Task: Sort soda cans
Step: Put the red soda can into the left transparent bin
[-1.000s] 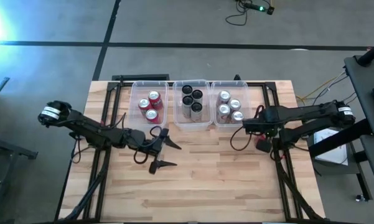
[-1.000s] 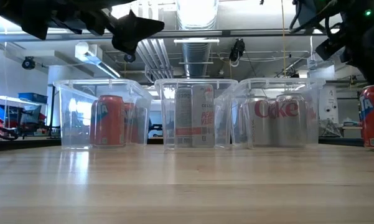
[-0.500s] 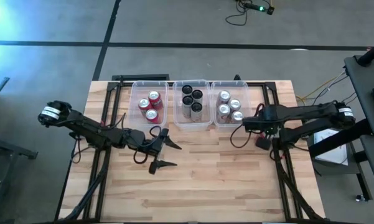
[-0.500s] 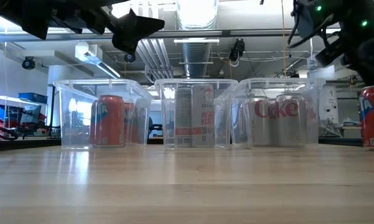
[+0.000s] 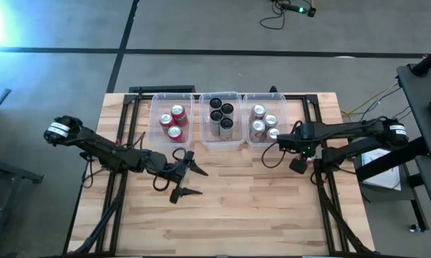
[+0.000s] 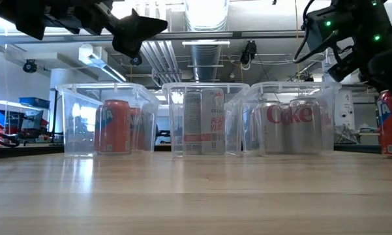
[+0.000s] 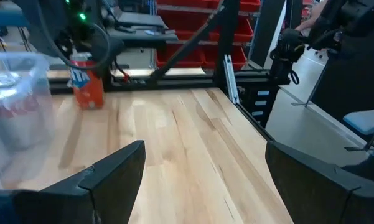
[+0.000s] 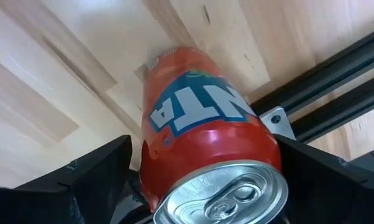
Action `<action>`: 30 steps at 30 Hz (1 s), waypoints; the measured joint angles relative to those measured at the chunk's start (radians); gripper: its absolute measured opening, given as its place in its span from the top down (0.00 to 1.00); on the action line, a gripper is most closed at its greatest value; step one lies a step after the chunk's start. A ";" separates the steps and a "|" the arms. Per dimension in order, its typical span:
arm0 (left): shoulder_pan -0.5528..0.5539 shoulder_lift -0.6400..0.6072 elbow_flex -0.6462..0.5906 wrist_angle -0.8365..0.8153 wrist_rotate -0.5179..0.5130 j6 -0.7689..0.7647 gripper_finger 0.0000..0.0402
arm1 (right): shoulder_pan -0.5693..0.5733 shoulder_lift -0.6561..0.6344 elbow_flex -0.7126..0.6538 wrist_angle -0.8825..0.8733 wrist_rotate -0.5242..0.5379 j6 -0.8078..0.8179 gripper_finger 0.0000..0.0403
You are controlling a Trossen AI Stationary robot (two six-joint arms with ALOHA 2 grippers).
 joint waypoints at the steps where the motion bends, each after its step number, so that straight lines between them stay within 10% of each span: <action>1: -0.006 -0.001 0.000 -0.009 -0.001 -0.006 0.21 | 0.000 0.005 0.000 -0.001 -0.001 -0.001 0.09; 30: -0.076 -0.393 0.000 -0.394 -0.341 0.084 0.21 | 0.161 0.217 0.217 -0.005 -0.132 0.038 0.26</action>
